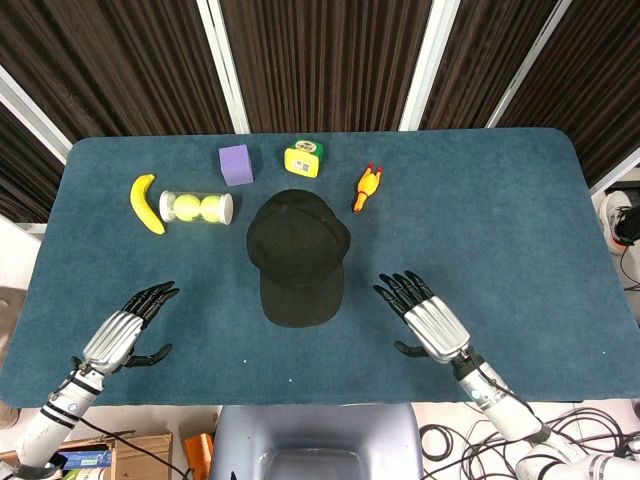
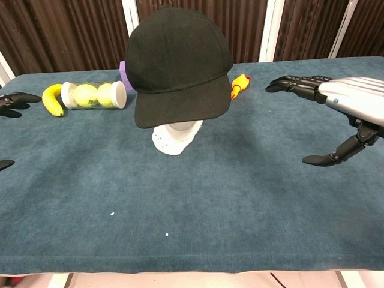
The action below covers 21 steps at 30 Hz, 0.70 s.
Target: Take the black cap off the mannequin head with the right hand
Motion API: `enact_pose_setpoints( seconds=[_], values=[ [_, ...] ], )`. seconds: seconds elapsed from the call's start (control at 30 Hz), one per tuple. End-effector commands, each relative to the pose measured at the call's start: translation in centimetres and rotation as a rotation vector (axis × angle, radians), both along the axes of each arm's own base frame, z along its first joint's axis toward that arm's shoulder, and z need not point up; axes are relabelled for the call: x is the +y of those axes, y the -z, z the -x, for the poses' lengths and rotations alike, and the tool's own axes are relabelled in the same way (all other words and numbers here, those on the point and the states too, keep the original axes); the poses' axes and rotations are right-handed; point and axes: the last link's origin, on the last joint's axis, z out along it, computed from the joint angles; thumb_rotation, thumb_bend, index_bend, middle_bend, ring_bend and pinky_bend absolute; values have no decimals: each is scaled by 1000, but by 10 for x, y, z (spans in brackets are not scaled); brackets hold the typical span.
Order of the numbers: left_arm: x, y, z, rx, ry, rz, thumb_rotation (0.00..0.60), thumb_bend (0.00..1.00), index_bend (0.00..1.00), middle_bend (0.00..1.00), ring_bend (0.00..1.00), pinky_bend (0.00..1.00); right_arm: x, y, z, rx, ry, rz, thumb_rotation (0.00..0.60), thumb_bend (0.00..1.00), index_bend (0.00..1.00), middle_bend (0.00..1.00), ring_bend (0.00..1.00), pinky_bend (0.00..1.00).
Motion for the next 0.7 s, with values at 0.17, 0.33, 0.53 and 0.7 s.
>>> enact_pose_setpoints(
  seconds=[0.17, 0.33, 0.53, 0.7],
  values=[
    [-10, -11, 6, 37, 9, -61, 600, 347, 0, 0, 0, 113, 6, 0, 7, -30, -8, 44, 600, 134, 0, 0, 0, 0],
    [-34, -32, 17, 103, 7, -184, 600, 347, 0, 0, 0, 113, 12, -1, 1, -101, -114, 145, 600, 134, 0, 11, 0, 0],
    [-71, -45, 29, 161, 19, -321, 600, 348, 0, 0, 0, 112, 13, 23, -22, -142, -248, 241, 600, 135, 11, 98, 0, 0],
    [-94, -45, 35, 163, 17, -369, 600, 347, 0, 0, 0, 109, 5, 53, -49, -122, -331, 304, 600, 135, 81, 155, 0, 0]
  ],
)
